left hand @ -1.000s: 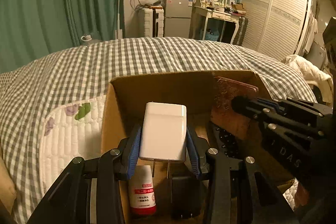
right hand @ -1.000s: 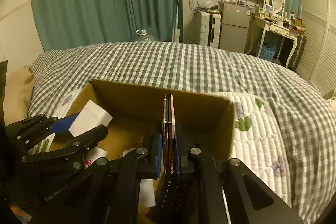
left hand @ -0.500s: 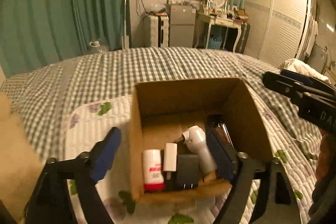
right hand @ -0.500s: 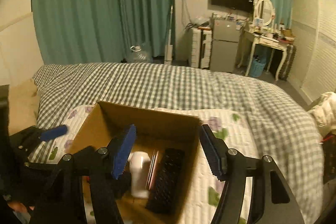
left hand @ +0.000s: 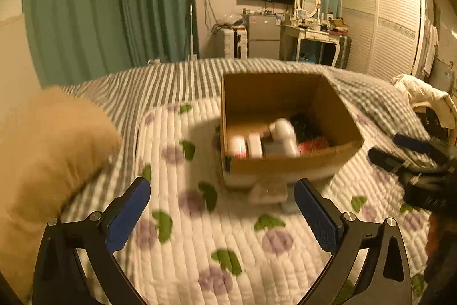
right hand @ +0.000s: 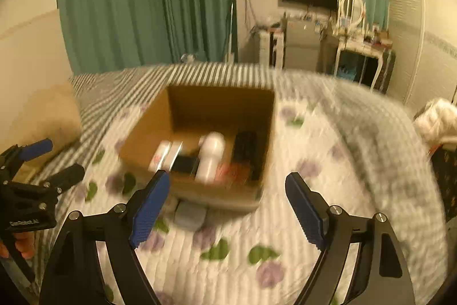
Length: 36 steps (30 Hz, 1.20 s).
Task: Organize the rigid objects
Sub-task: 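Grasp the light blue earbud case with the right tool while the left tool grasps the white Huawei charger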
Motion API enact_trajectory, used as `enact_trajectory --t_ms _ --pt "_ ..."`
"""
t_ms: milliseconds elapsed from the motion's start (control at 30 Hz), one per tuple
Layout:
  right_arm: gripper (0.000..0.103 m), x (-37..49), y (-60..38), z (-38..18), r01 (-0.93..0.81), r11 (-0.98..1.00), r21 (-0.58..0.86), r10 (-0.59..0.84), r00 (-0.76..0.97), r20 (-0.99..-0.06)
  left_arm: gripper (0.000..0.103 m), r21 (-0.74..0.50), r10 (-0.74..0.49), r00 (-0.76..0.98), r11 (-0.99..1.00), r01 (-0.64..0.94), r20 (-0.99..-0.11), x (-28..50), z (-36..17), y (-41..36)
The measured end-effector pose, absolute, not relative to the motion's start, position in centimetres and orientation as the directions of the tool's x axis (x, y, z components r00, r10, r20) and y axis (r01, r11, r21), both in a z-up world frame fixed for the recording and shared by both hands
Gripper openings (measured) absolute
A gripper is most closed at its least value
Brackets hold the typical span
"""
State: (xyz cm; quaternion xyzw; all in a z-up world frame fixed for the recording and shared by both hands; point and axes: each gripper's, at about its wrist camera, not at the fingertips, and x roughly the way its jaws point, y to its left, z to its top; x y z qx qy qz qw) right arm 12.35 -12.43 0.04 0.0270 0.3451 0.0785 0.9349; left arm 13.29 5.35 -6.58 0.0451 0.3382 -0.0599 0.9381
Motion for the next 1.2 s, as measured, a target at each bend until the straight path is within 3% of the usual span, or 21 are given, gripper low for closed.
enact_trajectory --t_ms 300,567,667,767,867,1200 --pt "0.083 13.8 -9.4 -9.6 -0.201 0.973 0.115 0.218 0.627 -0.747 0.103 0.068 -0.043 0.71 0.989 0.128 -0.703 13.6 -13.9 5.8" --pt "0.083 17.5 -7.0 -13.5 -0.25 0.961 0.117 0.242 0.557 -0.795 0.103 0.047 -0.01 0.679 0.997 0.065 -0.735 15.1 -17.4 7.7" --pt "0.082 19.5 -5.6 -15.0 -0.269 0.963 0.026 0.178 0.556 -0.812 0.103 0.053 -0.01 0.679 0.996 0.072 -0.734 15.3 -17.7 7.6" --pt "0.075 19.6 -5.4 -15.0 -0.287 0.958 0.02 0.185 0.564 -0.805 0.103 0.054 -0.026 0.681 0.994 0.097 -0.732 15.4 -17.7 7.0" --pt "0.056 19.4 -5.7 -14.9 -0.295 0.955 0.034 0.203 0.567 -0.798 0.103 0.052 -0.037 0.68 0.993 0.11 -0.732 15.6 -17.3 6.3" --pt "0.056 15.7 -10.9 -11.1 -0.154 0.984 0.084 0.166 0.662 -0.731 0.103 0.033 -0.088 0.664 0.985 0.167 -0.742 17.5 -17.3 2.2"
